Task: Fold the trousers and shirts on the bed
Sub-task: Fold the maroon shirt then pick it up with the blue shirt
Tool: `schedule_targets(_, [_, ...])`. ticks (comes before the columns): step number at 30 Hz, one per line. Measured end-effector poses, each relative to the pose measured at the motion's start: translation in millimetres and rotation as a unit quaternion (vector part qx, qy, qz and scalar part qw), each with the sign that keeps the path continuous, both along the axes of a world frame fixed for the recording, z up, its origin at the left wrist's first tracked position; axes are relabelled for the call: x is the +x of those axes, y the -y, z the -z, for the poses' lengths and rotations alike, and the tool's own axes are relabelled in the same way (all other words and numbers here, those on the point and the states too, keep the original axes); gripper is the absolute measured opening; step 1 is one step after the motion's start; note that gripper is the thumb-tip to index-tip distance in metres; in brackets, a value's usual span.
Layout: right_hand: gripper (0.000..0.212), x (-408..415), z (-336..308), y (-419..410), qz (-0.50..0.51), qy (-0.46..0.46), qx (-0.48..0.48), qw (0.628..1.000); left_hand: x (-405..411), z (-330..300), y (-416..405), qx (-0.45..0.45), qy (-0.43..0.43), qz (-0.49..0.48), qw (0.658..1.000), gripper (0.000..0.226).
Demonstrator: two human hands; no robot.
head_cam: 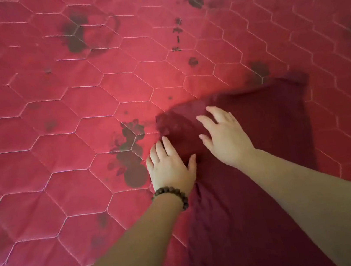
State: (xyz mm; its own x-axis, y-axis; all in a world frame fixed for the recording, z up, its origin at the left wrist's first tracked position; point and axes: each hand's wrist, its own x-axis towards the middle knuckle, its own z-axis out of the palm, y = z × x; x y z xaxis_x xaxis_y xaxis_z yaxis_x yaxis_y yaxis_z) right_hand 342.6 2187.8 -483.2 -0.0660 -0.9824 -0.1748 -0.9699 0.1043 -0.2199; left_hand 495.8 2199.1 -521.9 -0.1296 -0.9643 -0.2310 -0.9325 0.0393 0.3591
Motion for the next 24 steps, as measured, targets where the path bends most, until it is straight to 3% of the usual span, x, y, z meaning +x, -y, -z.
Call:
schedule_targets(4, [0.055, 3.9, 5.8, 62.5, -0.061, 0.002, 0.024, 0.998, 7.8, 5.2, 7.8, -0.036, -0.031, -0.006, 0.999, 0.061])
schedule_targets(8, [0.066, 12.0, 12.2, 100.4, -0.152, -0.024, 0.114, 0.982, 14.1, 9.0, 6.4, -0.034, -0.098, 0.014, 0.995, 0.040])
schedule_targets(11, [0.046, 14.7, 12.2, 116.8, -0.165, -0.024, 0.162, 0.973, 12.9, 8.4, 8.1, -0.013, -0.138, 0.026, 0.990, 0.033])
schedule_targets(14, [0.014, 9.7, 8.3, 124.6, -0.179, 0.036, 0.162, 0.970, 10.9, 4.6, 12.8, 0.013, -0.166, 0.014, 0.986, 0.037])
schedule_targets(17, [0.020, -5.6, 0.4, 127.0, -0.124, 0.149, 0.126, 0.973, 8.9, 0.1, 16.8, 0.020, -0.192, -0.038, 0.980, 0.049])
schedule_targets(21, [0.013, -23.7, -4.4, 123.8, -0.096, 0.176, 0.136, 0.970, 0.3, -3.2, 16.2, 0.045, -0.221, -0.172, 0.959, 0.063])
schedule_targets(24, [0.013, -30.0, -9.3, 121.2, -0.090, 0.196, 0.159, 0.963, -10.0, 2.3, 16.0, 0.093, -0.136, -0.167, 0.972, 0.067])
